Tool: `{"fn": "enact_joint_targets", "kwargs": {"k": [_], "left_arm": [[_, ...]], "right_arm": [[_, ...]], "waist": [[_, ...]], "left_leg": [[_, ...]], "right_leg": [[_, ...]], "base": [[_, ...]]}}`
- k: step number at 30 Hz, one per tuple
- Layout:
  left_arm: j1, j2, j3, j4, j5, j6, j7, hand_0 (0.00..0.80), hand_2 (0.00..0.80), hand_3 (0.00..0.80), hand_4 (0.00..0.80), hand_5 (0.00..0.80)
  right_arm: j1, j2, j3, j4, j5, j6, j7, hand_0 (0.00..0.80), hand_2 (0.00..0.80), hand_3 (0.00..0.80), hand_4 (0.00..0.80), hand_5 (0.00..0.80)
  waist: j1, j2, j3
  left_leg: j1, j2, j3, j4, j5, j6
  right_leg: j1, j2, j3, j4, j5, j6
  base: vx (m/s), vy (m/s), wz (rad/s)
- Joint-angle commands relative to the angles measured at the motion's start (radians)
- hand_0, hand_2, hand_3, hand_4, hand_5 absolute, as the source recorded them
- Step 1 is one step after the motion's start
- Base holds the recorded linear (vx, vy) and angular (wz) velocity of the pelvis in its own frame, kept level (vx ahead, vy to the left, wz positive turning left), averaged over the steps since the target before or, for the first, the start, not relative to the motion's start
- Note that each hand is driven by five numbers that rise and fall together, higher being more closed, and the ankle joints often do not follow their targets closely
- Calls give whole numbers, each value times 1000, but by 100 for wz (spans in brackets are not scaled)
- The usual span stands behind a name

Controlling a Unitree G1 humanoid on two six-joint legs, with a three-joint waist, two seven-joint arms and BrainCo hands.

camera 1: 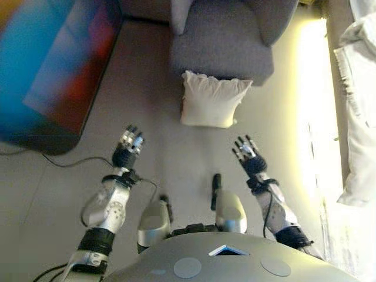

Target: Pick up the cushion and take it to the sofa

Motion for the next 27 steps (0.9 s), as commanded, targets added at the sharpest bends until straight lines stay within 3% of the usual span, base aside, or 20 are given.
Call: {"fn": "enact_joint_targets", "kwargs": {"k": [1,3,4,5,6,7,9,10,11,13,15,18,20,23,25,27], "left_arm": [[33,22,23,-107,-19,-19,-23,0,0,0,0,0],[69,2,28,-135,-14,-21,6,0,0,0,0,0],[75,0,37,-141,-18,-20,23,0,0,0,0,0],[74,-2,43,-147,-25,-15,30,0,0,0,0,0],[68,-5,52,-165,-42,-9,44,0,0,0,0,0],[58,-8,50,-180,-45,-13,62,0,0,0,0,0],[29,-14,38,-178,-45,-26,78,0,0,0,0,0],[6,-16,27,-176,-39,-30,93,0,0,0,0,0],[-4,-14,22,-175,-38,-33,98,0,0,0,0,0],[-25,-2,21,-177,-37,-36,108,0,0,0,0,0],[-33,11,32,-195,-49,-22,112,0,0,0,0,0],[-18,11,47,-201,-36,-22,93,0,0,0,0,0],[2,5,58,-201,-29,-23,83,0,0,0,0,0],[29,2,78,-193,-23,-25,58,0,0,0,0,0],[27,4,93,-178,-26,-20,27,0,0,0,0,0],[18,11,96,-176,-34,-14,25,0,0,0,0,0]], "right_arm": [[-48,45,4,4,2,7,11,0,0,0,0,0],[-34,43,13,-21,-24,54,15,0,0,0,0,0],[-27,33,21,-41,-28,76,10,0,0,0,0,0],[-24,26,25,-54,-29,85,7,0,0,0,0,0],[-21,9,32,-67,-23,88,22,0,0,0,0,0],[-20,-1,36,-73,-23,84,35,0,0,0,0,0],[-31,-10,50,-45,-26,52,51,0,0,0,0,0],[-45,-11,59,-23,-22,27,56,0,0,0,0,0],[-51,-10,63,-17,-17,18,59,0,0,0,0,0],[-59,-11,66,-12,-12,1,64,0,0,0,0,0],[-48,-9,59,-37,-11,2,52,0,0,0,0,0],[-8,-6,50,-58,-3,-11,60,0,0,0,0,0],[9,-2,39,-63,7,-5,71,0,0,0,0,0],[26,2,21,-56,7,3,95,0,0,0,0,0],[33,13,18,-60,-3,-4,96,0,0,0,0,0],[26,20,30,-59,-8,-15,81,0,0,0,0,0]], "waist": [[12,-37,-45],[-10,-19,-87],[-25,-4,-109],[-29,4,-120],[-33,-3,-134],[-19,-15,-136],[6,-51,-132],[31,-53,-114],[41,-68,-108],[76,-73,-83],[101,-51,-67],[147,-17,-58],[171,-9,-61],[184,-7,-72],[182,8,-88],[184,13,-96]], "left_leg": [[168,28,-54,-61,69,-15],[222,98,-40,-26,184,-64],[238,140,-20,4,290,-98],[240,161,-16,33,348,-118],[220,175,-13,163,431,-141],[133,160,-20,312,471,-140],[-10,154,9,437,474,-119],[-101,153,17,482,433,-94],[-156,131,21,475,433,-82],[-245,127,49,362,426,-56],[-282,155,72,151,473,-66],[-329,183,33,-161,544,-107],[-349,193,17,-281,570,-121],[-353,192,63,-340,576,-127],[-368,189,142,-343,582,-121],[-351,171,153,-336,563,-104]], "right_leg": [[-127,-1,-12,-365,377,21],[-128,31,9,-274,340,4],[-122,63,20,-239,308,-17],[-116,80,21,-229,292,-31],[-87,103,29,-222,258,-68],[-32,125,43,-235,231,-102],[45,125,43,-254,196,-139],[90,136,44,-259,175,-149],[116,130,52,-267,166,-150],[177,145,57,-267,117,-152],[219,166,63,-263,62,-141],[278,192,96,-261,0,-112],[335,191,129,-270,-28,-96],[412,172,140,-280,-79,-78],[454,160,120,-280,-114,-69],[458,144,109,-260,-126,-64]], "base": [[644,-159,12],[614,-193,1],[446,-183,15],[464,-240,20],[477,-284,18],[567,-341,0],[433,-244,-46],[291,-112,-65],[366,-44,-40],[352,75,-22],[354,188,-42],[429,183,-37],[478,133,-36],[431,127,-51],[421,212,-30],[341,210,-26]]}}
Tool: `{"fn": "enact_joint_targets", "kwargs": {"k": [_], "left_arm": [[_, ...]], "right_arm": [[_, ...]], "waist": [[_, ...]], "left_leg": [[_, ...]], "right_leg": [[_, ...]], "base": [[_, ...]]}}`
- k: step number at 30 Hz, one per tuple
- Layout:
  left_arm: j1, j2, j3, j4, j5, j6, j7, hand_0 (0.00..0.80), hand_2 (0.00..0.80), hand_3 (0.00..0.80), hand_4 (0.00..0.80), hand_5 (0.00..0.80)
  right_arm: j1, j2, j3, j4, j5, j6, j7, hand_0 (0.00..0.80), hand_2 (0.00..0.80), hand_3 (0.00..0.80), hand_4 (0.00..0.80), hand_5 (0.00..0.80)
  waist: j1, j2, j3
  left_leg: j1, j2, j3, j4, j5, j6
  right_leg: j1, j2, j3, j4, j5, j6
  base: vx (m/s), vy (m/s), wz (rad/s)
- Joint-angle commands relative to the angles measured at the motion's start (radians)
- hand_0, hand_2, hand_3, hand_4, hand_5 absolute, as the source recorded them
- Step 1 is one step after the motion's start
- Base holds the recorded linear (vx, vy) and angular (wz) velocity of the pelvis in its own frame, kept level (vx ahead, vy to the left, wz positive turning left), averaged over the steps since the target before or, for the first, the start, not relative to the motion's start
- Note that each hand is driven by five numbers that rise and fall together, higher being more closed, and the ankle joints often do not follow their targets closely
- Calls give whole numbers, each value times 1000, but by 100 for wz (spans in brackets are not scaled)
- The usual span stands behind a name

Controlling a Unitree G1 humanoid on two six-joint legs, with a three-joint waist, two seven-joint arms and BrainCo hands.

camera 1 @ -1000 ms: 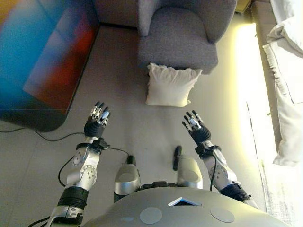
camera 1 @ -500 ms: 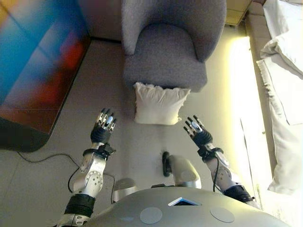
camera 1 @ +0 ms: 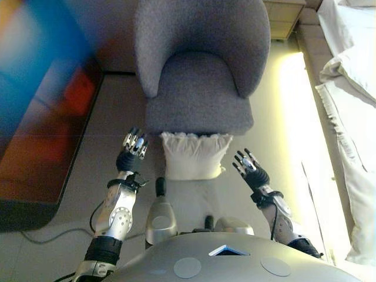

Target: Pick up the cushion and take it to the sofa

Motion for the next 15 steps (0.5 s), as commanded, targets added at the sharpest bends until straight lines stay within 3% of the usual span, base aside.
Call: {"fn": "enact_joint_targets", "kwargs": {"k": [1,2,4,6,7,10,12,15], "left_arm": [[-9,42,51,-75,-8,-37,-26,0,0,0,0,0],[-14,50,49,-70,-14,-40,-19,0,0,0,0,0],[-19,58,58,-57,-19,-38,-14,0,0,0,0,0],[-25,63,62,-57,1,-39,-11,0,0,0,0,0],[-24,64,60,-51,9,-39,-9,0,0,0,0,0],[-20,70,68,-47,29,-18,-8,0,0,0,0,0],[-18,75,76,-47,36,-6,-14,0,0,0,0,0],[4,87,96,-53,27,-14,-34,0,0,0,0,0]], "right_arm": [[-39,36,-4,-82,10,-49,8,0,0,0,0,0],[-49,37,3,-80,14,-44,-6,0,0,0,0,0],[-68,46,4,-76,29,-25,-20,0,0,0,0,0],[-87,65,10,-67,35,-29,-25,0,0,0,0,0],[-99,83,15,-54,32,-43,-32,0,0,0,0,0],[-104,116,28,-41,24,-61,-49,0,0,0,0,0],[-106,124,35,-30,10,-62,-50,0,0,0,0,0],[-100,117,32,-41,9,-49,-34,0,0,0,0,0]], "waist": [[12,-23,-20],[12,-18,-19],[28,-33,-31],[48,-46,-45],[55,-37,-46],[60,-11,-43],[62,-17,-40],[62,-41,-22]], "left_leg": [[-34,-24,-1,-54,121,-2],[-31,-36,-8,-19,100,9],[-43,-68,-31,25,74,32],[-40,-104,-18,52,38,75],[-22,-114,-8,63,19,95],[33,-119,1,76,-23,118],[58,-131,9,82,-38,117],[87,-145,7,108,-68,99]], "right_leg": [[-1,-68,-25,75,52,73],[-15,-72,-18,99,53,71],[-14,-107,-26,150,113,95],[-23,-149,-64,273,206,114],[-52,-162,-82,405,279,118],[-160,-191,-118,603,349,107],[-199,-239,-156,582,352,98],[-217,-294,-204,398,339,95]], "base": [[352,222,-37],[340,209,-37],[276,161,-6],[273,210,11],[221,223,-9],[284,271,-6],[233,99,4],[164,-87,11]]}}
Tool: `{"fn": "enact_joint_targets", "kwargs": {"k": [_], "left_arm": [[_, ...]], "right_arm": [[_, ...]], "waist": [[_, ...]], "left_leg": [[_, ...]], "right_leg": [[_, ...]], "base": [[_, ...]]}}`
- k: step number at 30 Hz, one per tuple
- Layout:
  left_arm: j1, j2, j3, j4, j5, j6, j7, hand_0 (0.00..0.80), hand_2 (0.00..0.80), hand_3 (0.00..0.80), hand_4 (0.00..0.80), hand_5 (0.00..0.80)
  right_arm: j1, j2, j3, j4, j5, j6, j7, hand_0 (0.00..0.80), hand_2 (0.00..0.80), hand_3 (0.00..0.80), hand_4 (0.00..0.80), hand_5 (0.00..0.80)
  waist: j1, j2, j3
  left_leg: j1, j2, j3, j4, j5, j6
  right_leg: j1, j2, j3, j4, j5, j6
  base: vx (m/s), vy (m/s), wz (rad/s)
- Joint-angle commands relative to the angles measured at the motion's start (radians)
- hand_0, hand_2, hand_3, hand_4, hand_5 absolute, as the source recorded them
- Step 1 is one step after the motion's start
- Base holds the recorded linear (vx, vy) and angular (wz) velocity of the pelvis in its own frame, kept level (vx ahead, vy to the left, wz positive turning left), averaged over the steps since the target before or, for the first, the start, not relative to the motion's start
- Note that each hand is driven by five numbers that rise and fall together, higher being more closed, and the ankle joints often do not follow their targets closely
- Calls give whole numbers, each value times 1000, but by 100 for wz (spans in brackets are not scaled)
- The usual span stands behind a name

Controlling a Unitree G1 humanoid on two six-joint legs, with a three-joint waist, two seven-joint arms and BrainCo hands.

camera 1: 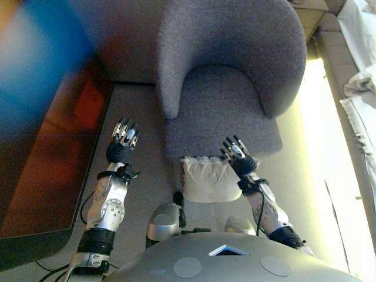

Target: Pick up the cushion and take it to the sofa

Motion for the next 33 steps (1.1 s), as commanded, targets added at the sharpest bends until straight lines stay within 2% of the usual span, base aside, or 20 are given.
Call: {"fn": "enact_joint_targets", "kwargs": {"k": [1,3,6,8,9,11,14,16,18,20,21,22,23,24,26,27,33], "left_arm": [[38,40,37,-70,11,-28,-30,0,0,0,0,0],[51,48,41,-71,1,-51,-36,0,0,0,0,0],[58,58,31,-62,-22,-81,-51,0,0,0,0,0],[60,61,31,-61,-29,-83,-57,0,0,0,0,0],[64,65,36,-63,-32,-80,-66,0,0,0,0,0],[65,66,38,-56,-27,-78,-74,0,0,0,0,0],[65,62,43,-52,-24,-71,-78,0,0,0,0,0],[61,53,46,-48,-24,-65,-64,0,0,0,0,0],[47,41,45,-38,-21,-39,-47,0,0,0,0,0],[36,31,30,-38,4,-27,-25,0,0,0,0,0],[30,28,22,-36,20,-25,-13,0,0,0,0,0],[18,26,6,-29,40,-20,7,0,0,0,0,0],[8,24,-6,-25,42,-10,19,0,0,0,0,0],[-8,20,-21,-12,54,2,34,0,0,0,0,0],[-26,13,-38,19,93,-4,33,0,0,0,0,0],[-29,15,-46,23,103,-1,39,0,0,0,0,0],[-20,38,-52,33,182,31,8,0,0,0,0,0]], "right_arm": [[7,0,-4,-41,9,-34,23,0,0,0,0,0],[-2,-7,1,-46,10,-23,43,0,0,0,0,0],[-27,-19,7,-41,22,-15,50,0,0,0,0,0],[-42,-23,3,-38,27,-7,44,0,0,0,0,0],[-55,-26,-4,-33,33,0,38,0,0,0,0,0],[-79,-27,-9,-18,41,7,36,0,0,0,0,0],[-105,-31,-5,-10,38,28,41,0,0,0,0,0],[-119,-34,6,-5,-2,39,30,0,0,0,0,0],[-117,-52,10,-22,-49,43,10,0,0,0,0,0],[-108,-68,17,-31,-60,47,4,0,0,0,0,0],[-104,-74,19,-34,-62,49,5,0,0,0,0,0],[-95,-84,22,-40,-72,50,6,0,0,0,0,0],[-85,-92,25,-41,-78,39,6,0,0,0,0,0],[-77,-100,28,-34,-90,19,5,0,0,0,0,0],[-74,-112,27,-23,-110,-16,15,0,0,0,0,0],[-69,-116,23,-27,-120,-26,11,0,0,0,0,0],[-37,-132,-8,-59,-199,-50,-17,0,0,0,0,0]], "waist": [[8,-31,-28],[2,-47,-10],[-3,-65,0],[-5,-70,-3],[-7,-74,-7],[-11,-76,-13],[-12,-84,-20],[-17,-80,-25],[-30,-76,-32],[-45,-73,-38],[-52,-72,-38],[-61,-67,-37],[-64,-63,-36],[-66,-57,-34],[-64,-39,-37],[-63,-29,-37],[-78,-17,-51]], "left_leg": [[-62,17,-58,62,5,-43],[-40,39,-58,91,-22,-68],[-33,61,-80,120,-48,-97],[-29,70,-96,131,-60,-109],[-22,79,-117,138,-74,-118],[-11,94,-138,145,-87,-130],[17,115,-138,144,-101,-144],[35,135,-141,137,-100,-149],[34,162,-150,145,-66,-154],[26,193,-148,187,-41,-163],[18,209,-142,224,-17,-170],[-3,229,-142,284,32,-184],[-27,234,-154,316,67,-193],[-39,239,-148,293,88,-197],[-23,239,-132,139,100,-198],[-22,240,-138,100,120,-205],[48,208,-103,-31,65,-200]], "right_leg": [[21,-30,-58,-254,225,20],[13,-66,-63,-372,256,41],[16,-88,-31,-492,309,77],[17,-89,-10,-532,324,87],[13,-85,18,-560,336,96],[9,-72,37,-598,329,101],[8,-44,14,-643,321,107],[5,-18,28,-637,289,104],[8,23,49,-613,236,93],[9,47,39,-592,201,72],[11,57,34,-586,191,58],[18,75,25,-582,180,35],[27,86,15,-583,175,23],[39,92,0,-585,167,19],[47,88,-18,-587,153,33],[50,85,-22,-586,146,37],[61,31,-63,-609,169,74]], "base": [[106,-204,6],[90,-226,-17],[119,-185,-9],[163,-160,8],[211,-193,18],[226,-195,25],[218,-179,15],[203,-176,4],[161,-129,4],[118,-119,24],[104,-130,20],[83,-93,22],[94,-43,23],[74,63,55],[81,176,62],[73,201,23],[43,94,12]]}}
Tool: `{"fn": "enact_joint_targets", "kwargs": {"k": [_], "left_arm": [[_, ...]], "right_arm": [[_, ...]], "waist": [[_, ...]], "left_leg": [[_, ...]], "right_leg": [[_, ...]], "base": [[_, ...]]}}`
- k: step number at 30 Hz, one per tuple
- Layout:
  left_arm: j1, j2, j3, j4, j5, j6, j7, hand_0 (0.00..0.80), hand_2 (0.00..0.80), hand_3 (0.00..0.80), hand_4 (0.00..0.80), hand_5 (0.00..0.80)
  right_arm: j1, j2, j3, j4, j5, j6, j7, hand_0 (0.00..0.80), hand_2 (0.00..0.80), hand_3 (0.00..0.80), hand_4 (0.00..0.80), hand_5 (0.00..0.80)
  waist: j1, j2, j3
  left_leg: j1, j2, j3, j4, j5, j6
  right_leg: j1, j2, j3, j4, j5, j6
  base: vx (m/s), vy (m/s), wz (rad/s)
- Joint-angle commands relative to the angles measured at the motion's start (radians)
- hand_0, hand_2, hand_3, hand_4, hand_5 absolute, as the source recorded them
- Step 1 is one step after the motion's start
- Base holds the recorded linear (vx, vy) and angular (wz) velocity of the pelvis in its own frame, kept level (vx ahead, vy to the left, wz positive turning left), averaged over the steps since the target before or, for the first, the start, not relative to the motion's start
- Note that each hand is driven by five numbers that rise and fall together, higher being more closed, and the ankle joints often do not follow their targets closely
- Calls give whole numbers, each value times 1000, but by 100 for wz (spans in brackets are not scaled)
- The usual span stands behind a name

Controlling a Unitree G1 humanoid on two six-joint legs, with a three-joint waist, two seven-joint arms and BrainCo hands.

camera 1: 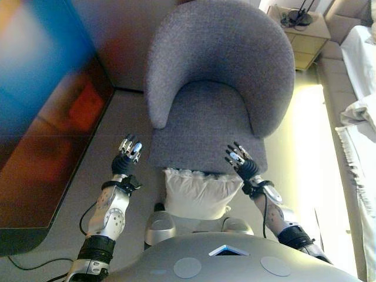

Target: Pick up the cushion and take it to the sofa

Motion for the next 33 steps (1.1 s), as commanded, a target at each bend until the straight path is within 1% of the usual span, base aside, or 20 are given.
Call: {"fn": "enact_joint_targets", "kwargs": {"k": [1,2,4,5,6,7,8,9,10,11,12,14,15,20,28,31,33], "left_arm": [[-31,47,8,-30,59,-7,-43,0,0,0,0,0],[-30,52,7,-34,43,3,-69,0,0,0,0,0],[-36,52,12,-47,-88,55,-167,0,0,0,0,0],[-41,26,23,-50,-259,131,-269,0,0,0,0,0],[-43,2,29,-45,-350,175,-331,0,0,0,0,0],[-42,-38,32,-27,-464,221,-435,0,0,0,0,0],[-37,-83,28,-2,-615,274,-546,0,0,0,0,0],[-32,-123,24,17,-720,312,-613,0,0,0,0,0],[-27,-155,27,32,-779,336,-653,0,0,0,0,0],[-26,-176,26,40,-813,341,-664,0,0,0,0,0],[-28,-191,23,47,-819,330,-664,0,0,0,0,0],[-34,-201,24,55,-785,313,-650,0,0,0,0,0],[-38,-198,26,57,-776,318,-642,0,0,0,0,0],[-27,-189,54,63,-755,337,-640,0,0,0,0,0],[-21,-168,49,53,-736,306,-611,0,0,0,0,0],[-12,-160,57,43,-709,286,-608,0,0,0,0,0],[-4,-149,59,40,-651,241,-576,0,0,0,0,0]], "right_arm": [[-26,-7,-34,-99,-94,-74,-12,0,0,0,0,0],[-27,-10,-35,-108,-71,-65,2,0,0,0,0,0],[-32,-1,-49,-121,94,-16,90,0,0,0,0,0],[-35,28,-65,-113,250,33,189,0,0,0,0,0],[-37,50,-75,-102,345,66,251,0,0,0,0,0],[-45,86,-90,-77,485,127,356,0,0,0,0,0],[-56,131,-104,-58,637,203,465,0,0,0,0,0],[-62,168,-118,-53,725,242,517,0,0,0,0,0],[-64,192,-131,-54,776,263,530,0,0,0,0,0],[-67,207,-140,-60,790,269,521,0,0,0,0,0],[-69,218,-147,-65,769,261,492,0,0,0,0,0],[-69,217,-146,-62,661,211,434,0,0,0,0,0],[-65,211,-141,-60,641,202,438,0,0,0,0,0],[-28,191,-127,-65,641,205,472,0,0,0,0,0],[-22,182,-111,-75,604,194,452,0,0,0,0,0],[-21,178,-113,-77,632,205,447,0,0,0,0,0],[-15,178,-118,-82,618,202,435,0,0,0,0,0]], "waist": [[-19,-13,10],[-20,-11,11],[-20,-11,14],[-17,-12,17],[-15,-12,17],[-11,-12,18],[-7,-12,14],[-4,-11,11],[-3,-10,8],[-3,-10,5],[-4,-9,3],[-4,-10,-2],[-3,-13,-5],[-1,-22,-20],[-3,-21,-24],[-2,-22,-22],[-2,-23,-21]], "left_leg": [[58,50,-6,-1,-4,-25],[65,47,2,-13,-4,-24],[71,43,12,-20,-4,-21],[74,42,20,-21,-6,-18],[73,42,24,-21,-7,-17],[77,42,31,-22,-12,-14],[78,44,39,-25,-15,-11],[82,46,45,-31,-16,-11],[86,48,50,-40,-15,-10],[89,49,52,-48,-13,-10],[90,50,53,-56,-9,-10],[90,49,52,-70,-3,-10],[89,48,53,-74,-1,-10],[88,49,56,-68,-2,-10],[92,43,60,-61,-6,-6],[90,41,58,-50,-12,-6],[86,42,55,-33,-20,-7]], "right_leg": [[-41,-64,-40,-40,153,21],[-41,-70,-46,-45,159,27],[-39,-76,-54,-53,165,33],[-35,-80,-62,-59,168,34],[-34,-81,-68,-63,170,34],[-28,-83,-76,-69,172,35],[-26,-85,-84,-76,174,37],[-22,-87,-90,-79,175,40],[-19,-88,-95,-82,176,43],[-18,-87,-97,-83,176,44],[-17,-85,-98,-84,175,44],[-17,-80,-99,-86,172,42],[-15,-77,-100,-90,172,41],[-10,-67,-94,-99,170,36],[-4,-56,-82,-108,170,31],[-5,-53,-74,-109,169,29],[-7,-52,-67,-106,168,28]], "base": [[31,50,5],[13,54,7],[-16,36,6],[0,0,0],[-22,8,-4],[-7,-5,-4],[4,-12,-4],[14,-12,-5],[15,-7,-7],[11,-2,-6],[5,-1,-4],[0,0,0],[0,0,0],[30,-27,1],[37,8,0],[46,10,-1],[37,6,-2]]}}
